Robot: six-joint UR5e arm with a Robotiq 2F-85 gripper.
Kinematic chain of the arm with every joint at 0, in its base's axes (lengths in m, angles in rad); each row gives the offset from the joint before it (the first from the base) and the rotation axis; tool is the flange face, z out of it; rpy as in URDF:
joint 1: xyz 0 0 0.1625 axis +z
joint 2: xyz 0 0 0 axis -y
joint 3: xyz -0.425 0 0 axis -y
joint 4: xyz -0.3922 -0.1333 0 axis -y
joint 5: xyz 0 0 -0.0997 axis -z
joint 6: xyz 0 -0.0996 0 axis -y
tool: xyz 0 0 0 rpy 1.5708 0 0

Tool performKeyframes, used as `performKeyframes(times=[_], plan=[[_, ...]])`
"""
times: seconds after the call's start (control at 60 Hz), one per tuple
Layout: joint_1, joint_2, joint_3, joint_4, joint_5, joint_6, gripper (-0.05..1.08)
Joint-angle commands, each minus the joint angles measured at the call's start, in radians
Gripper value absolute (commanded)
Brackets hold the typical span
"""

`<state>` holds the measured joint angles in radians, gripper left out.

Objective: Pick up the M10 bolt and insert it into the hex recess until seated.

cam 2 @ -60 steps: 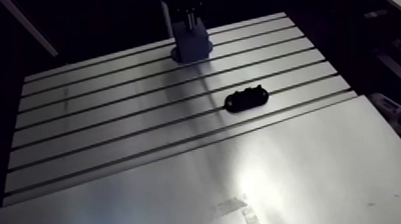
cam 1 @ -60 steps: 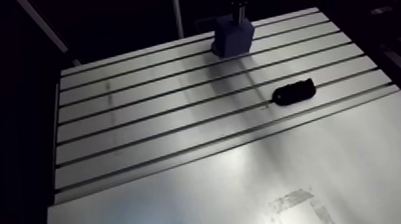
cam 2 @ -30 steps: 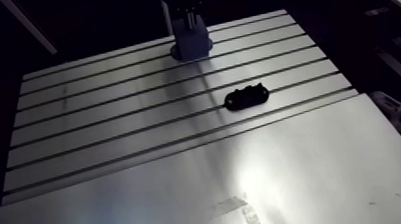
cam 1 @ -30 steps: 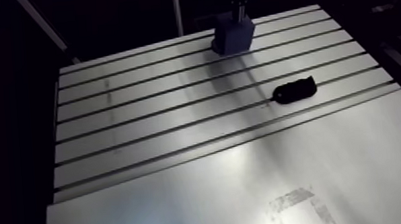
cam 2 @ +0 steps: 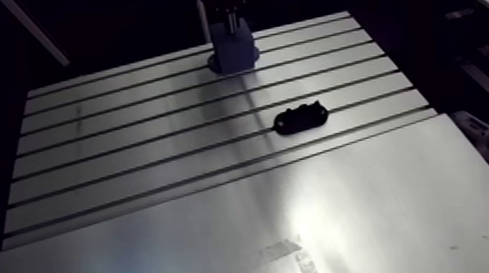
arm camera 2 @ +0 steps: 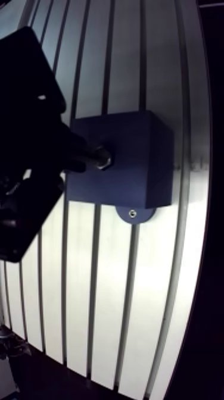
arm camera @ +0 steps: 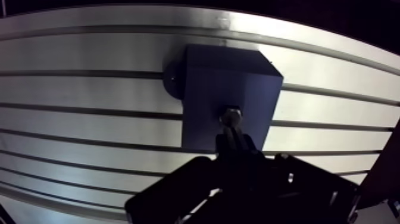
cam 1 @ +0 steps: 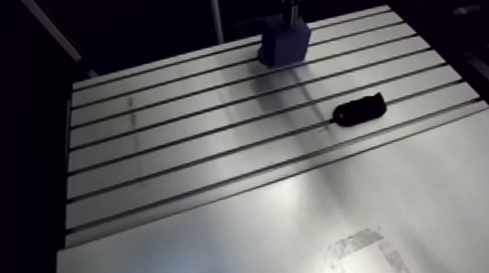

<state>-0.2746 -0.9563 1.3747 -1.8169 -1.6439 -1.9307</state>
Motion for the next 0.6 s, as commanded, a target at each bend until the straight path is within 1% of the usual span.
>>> performKeyframes(times=[0.017, 0.6], plan=[[0.0, 0.0, 0.0, 0.0, -0.001, 0.0, 1.08], [0.0, 0.011, -0.006, 0.0, 0.0, -0.001, 1.08]])
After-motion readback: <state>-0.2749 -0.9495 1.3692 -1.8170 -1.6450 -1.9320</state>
